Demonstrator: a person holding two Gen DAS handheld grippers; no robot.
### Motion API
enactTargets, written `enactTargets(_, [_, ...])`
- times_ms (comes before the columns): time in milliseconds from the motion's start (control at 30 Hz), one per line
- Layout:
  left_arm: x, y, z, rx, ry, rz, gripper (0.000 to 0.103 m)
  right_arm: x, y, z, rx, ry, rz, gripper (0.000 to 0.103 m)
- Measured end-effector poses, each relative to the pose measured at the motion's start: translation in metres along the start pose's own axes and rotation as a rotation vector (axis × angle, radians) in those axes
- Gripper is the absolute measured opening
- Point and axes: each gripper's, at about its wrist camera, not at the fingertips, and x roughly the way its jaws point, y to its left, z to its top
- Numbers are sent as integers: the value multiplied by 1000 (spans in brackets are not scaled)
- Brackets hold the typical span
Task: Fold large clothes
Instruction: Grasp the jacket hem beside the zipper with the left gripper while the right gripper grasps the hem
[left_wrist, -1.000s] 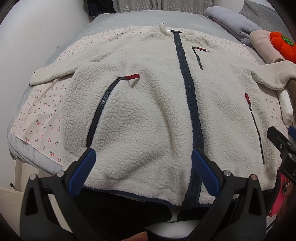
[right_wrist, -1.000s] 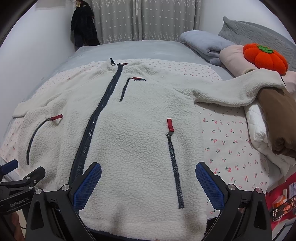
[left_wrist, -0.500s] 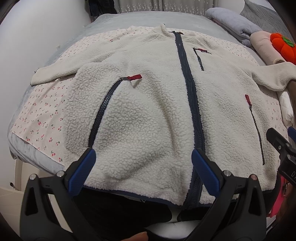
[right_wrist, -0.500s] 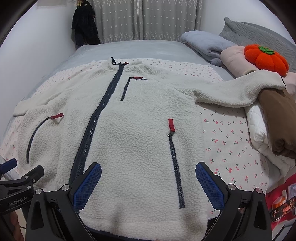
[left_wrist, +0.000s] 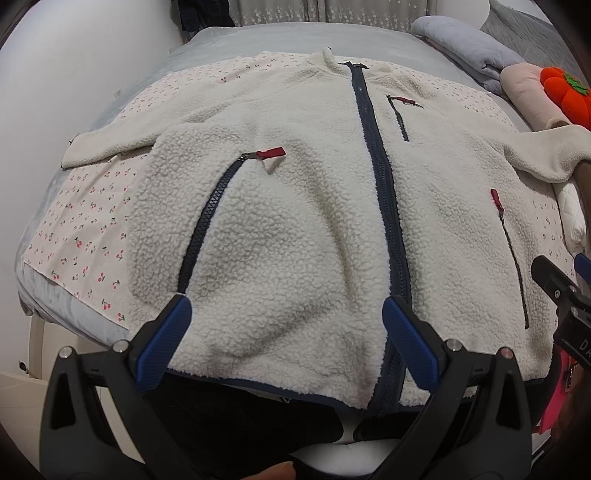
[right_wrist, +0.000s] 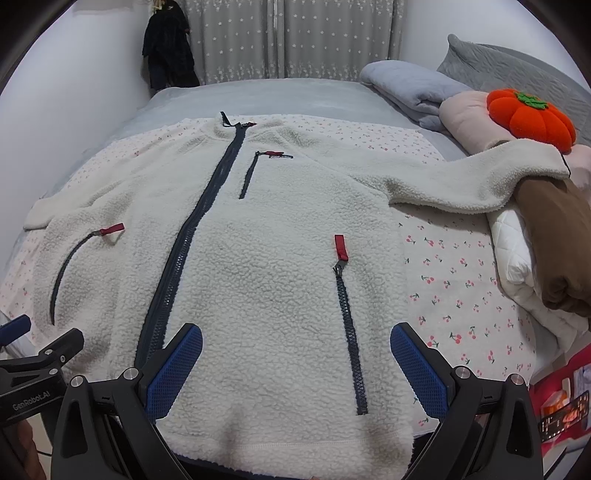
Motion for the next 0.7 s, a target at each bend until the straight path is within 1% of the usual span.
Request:
enactTargets(167, [2,2,0,-3,0,8,103,1,0,0,-1,2,-4,103])
enactTargets(267, [2,6,1,-6,-10,28,103,1,-2,0,2,1,-16,103])
enactTargets(367, [3,12,3,-21,-24,30,103,1,-5,1,7,-4,-26,103])
enactTargets(467, [4,20,5,-29,-57,28,103,3,-7,2,2,-4,-29,103])
enactTargets(533, [5,25,6,-6,-82,30,103,5,-13,2,4,-2,-10,103])
enactTargets(600, [6,37,9,20,-96,22,103,9,-20,3,13,4,7,103])
enactTargets(700, [7,67,15,-27,-112,16,103,23,-33,1,-1,47,-1,103])
